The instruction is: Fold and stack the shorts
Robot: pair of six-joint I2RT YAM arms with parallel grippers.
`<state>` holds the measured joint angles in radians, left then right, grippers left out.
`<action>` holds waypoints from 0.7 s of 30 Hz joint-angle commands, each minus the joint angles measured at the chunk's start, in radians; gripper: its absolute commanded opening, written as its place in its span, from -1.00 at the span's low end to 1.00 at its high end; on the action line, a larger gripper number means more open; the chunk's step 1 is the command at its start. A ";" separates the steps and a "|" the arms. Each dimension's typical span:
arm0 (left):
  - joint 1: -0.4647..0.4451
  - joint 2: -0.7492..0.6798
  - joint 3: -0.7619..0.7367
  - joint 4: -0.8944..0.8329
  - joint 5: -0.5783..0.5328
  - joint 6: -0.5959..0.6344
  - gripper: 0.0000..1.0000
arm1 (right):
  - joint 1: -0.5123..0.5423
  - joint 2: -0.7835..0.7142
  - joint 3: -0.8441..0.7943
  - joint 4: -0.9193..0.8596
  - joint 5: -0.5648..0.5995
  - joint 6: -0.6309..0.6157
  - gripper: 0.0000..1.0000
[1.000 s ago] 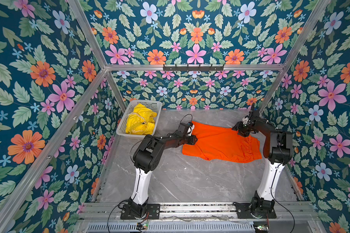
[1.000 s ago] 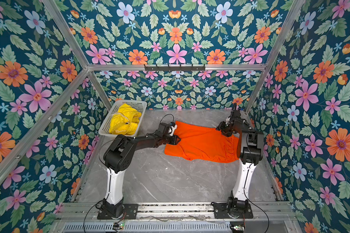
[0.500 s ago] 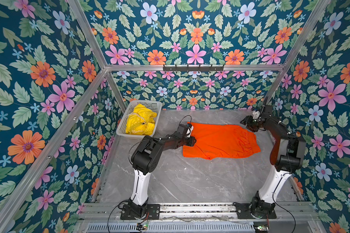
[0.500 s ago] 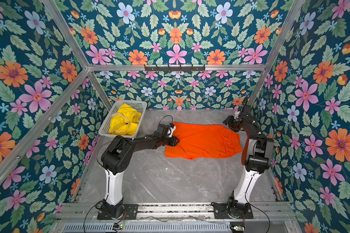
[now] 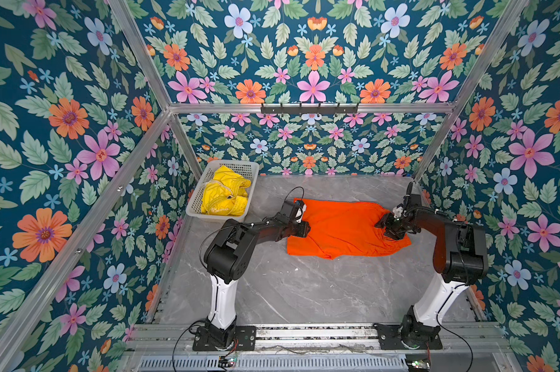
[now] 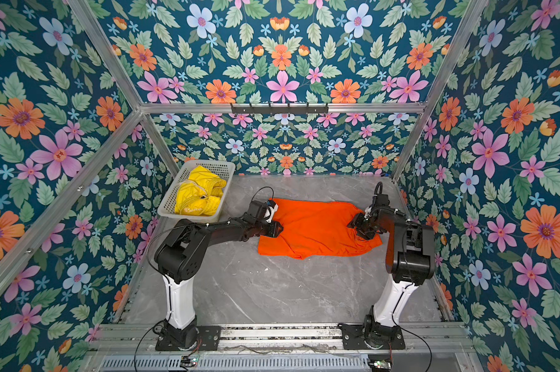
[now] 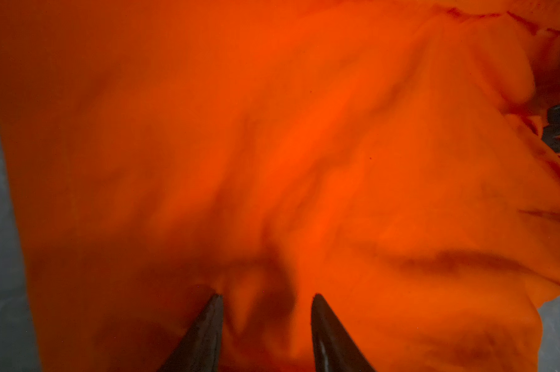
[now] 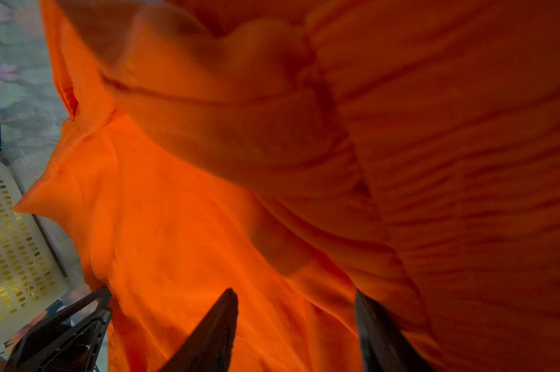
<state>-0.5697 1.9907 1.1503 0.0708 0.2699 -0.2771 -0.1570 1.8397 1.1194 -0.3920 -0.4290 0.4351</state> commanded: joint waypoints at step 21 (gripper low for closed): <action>-0.064 -0.430 -0.148 -0.318 -0.276 0.096 0.08 | 0.206 -0.572 -0.286 -0.055 0.149 0.127 0.20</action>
<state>-0.6033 1.5818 0.9684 -0.2180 0.0441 -0.2501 0.0708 1.3270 0.8185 -0.3836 -0.3069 0.5785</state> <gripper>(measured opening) 0.534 0.599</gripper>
